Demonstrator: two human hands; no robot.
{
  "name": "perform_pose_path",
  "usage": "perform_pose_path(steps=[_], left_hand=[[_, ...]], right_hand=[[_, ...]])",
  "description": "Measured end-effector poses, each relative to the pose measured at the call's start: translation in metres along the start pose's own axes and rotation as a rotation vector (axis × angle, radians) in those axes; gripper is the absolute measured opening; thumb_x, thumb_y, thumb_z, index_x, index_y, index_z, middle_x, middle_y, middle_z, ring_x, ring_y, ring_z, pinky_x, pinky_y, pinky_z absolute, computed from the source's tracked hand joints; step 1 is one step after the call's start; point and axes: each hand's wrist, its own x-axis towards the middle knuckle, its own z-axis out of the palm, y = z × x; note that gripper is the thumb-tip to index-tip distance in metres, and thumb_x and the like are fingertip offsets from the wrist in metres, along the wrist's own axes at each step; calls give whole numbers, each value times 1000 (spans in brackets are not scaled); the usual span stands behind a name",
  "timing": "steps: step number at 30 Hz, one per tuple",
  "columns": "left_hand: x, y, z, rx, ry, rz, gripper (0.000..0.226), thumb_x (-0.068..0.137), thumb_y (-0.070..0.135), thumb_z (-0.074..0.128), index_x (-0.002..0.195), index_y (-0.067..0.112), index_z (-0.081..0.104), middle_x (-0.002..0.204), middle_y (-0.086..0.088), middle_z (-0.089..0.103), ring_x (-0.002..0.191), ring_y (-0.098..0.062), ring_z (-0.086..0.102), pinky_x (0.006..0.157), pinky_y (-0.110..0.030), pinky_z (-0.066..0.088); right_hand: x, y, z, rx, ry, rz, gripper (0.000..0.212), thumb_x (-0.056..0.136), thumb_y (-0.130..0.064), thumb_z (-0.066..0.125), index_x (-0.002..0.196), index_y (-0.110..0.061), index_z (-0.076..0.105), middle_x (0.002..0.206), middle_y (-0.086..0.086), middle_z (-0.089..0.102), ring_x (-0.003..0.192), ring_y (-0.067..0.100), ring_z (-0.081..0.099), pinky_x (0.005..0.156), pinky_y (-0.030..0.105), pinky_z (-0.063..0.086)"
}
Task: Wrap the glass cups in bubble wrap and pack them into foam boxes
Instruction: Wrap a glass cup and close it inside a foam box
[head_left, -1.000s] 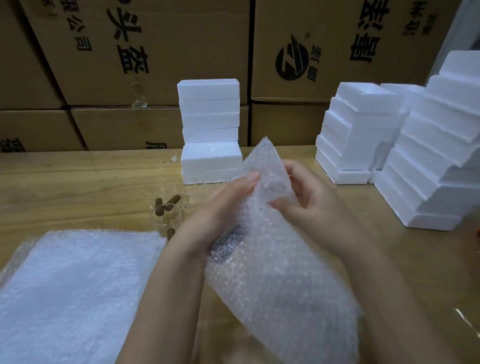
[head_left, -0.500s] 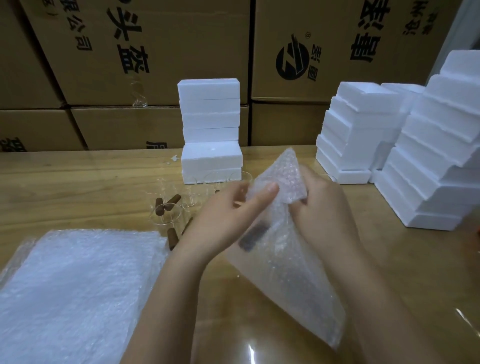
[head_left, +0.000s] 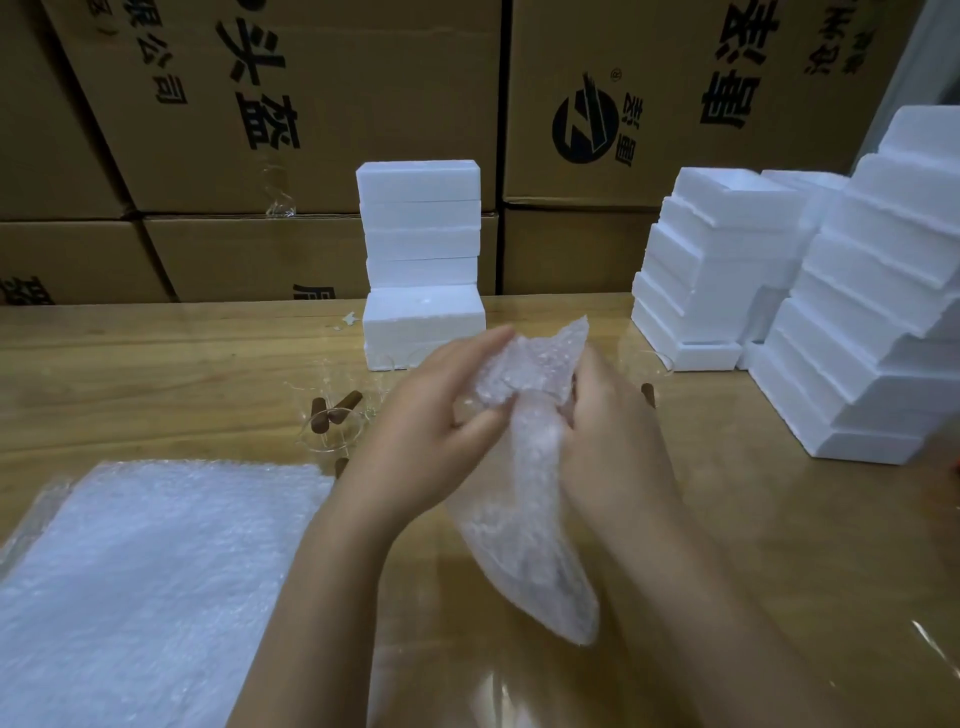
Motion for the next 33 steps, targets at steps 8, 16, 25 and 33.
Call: perform_pose_path(steps=[8,16,25,33], left_hand=[[2,-8,-5,-41,251,-71,49,83,-2,61,120,31,60,106,14,64,90,6,60,69,-5,44],[0,-2,-7,147,199,-11,59,75,-16,58,119,23,65,106,15,63,98,-7,60,81,-23,48],[0,8,1,315,220,19,61,72,-15,60,123,19,63,116,1,68,95,-19,64,72,-27,47],[0,30,14,474,206,100,49,70,12,48,117,12,64,102,-4,69,79,-27,66,56,-31,48]], right_hand=[[-6,-9,10,170,-121,-63,75,73,-71,47,135,-31,37,126,-18,48,100,0,55,75,22,47],[3,4,-5,498,-288,42,74,65,-77,58,130,-45,44,119,-18,60,111,-3,56,94,30,49],[-3,-2,-11,235,-250,-50,62,76,-61,56,134,-44,43,113,-27,53,104,1,59,88,26,51],[-3,-1,-3,-77,37,-122,47,85,-14,58,130,-25,50,125,-11,57,101,12,53,70,25,33]])
